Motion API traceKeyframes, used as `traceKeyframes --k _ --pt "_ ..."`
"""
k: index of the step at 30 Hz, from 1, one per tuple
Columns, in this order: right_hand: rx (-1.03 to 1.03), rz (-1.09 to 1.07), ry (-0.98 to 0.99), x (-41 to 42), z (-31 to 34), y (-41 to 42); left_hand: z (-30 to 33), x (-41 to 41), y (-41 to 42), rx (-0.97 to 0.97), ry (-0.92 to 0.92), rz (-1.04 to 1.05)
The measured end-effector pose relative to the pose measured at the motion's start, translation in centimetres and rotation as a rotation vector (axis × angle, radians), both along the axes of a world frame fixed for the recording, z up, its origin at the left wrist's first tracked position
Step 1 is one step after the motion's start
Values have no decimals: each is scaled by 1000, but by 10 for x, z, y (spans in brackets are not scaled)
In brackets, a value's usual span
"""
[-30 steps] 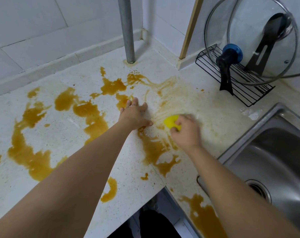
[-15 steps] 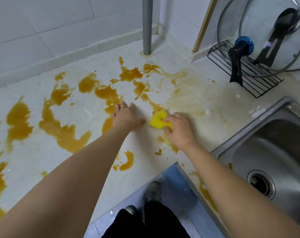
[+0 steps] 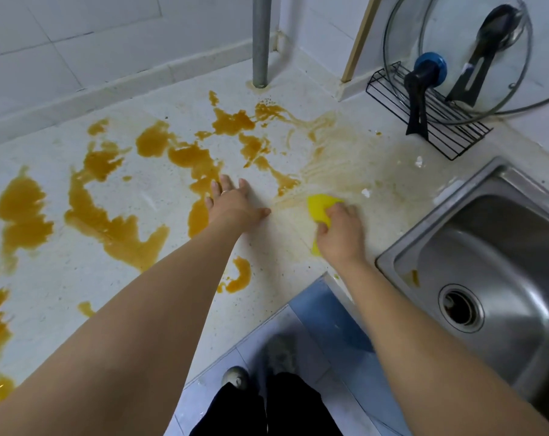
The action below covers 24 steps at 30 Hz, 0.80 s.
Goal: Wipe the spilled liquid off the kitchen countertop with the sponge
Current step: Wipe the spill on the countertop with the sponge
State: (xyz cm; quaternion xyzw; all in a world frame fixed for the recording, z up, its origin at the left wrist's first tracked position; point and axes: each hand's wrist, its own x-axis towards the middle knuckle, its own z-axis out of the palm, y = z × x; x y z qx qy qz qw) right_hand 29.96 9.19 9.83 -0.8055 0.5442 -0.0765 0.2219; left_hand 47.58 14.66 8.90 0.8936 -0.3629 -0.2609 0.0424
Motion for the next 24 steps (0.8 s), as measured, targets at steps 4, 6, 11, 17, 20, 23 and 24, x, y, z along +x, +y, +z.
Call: traceKeyframes --k 4,6,11,17,20,23,24 --pt "60 318 -79 18 -3 34 0 -1 -2 0 18 18" --pt "-6 218 -21 5 -3 20 1 0 -2 -2 9 9" --pt "-14 -127 45 -18 -2 9 0 -1 -1 -3 -3 -4" --pt "-35 171 58 -16 -2 1 0 0 -1 -12 1 -9" --pt "-72 -153 145 -35 -1 -26 0 -1 -2 -14 7 1" --pt "-5 148 26 -1 -8 7 -1 0 -3 -13 7 10" --pt "21 246 -29 7 -10 16 0 0 -3 -13 8 10"
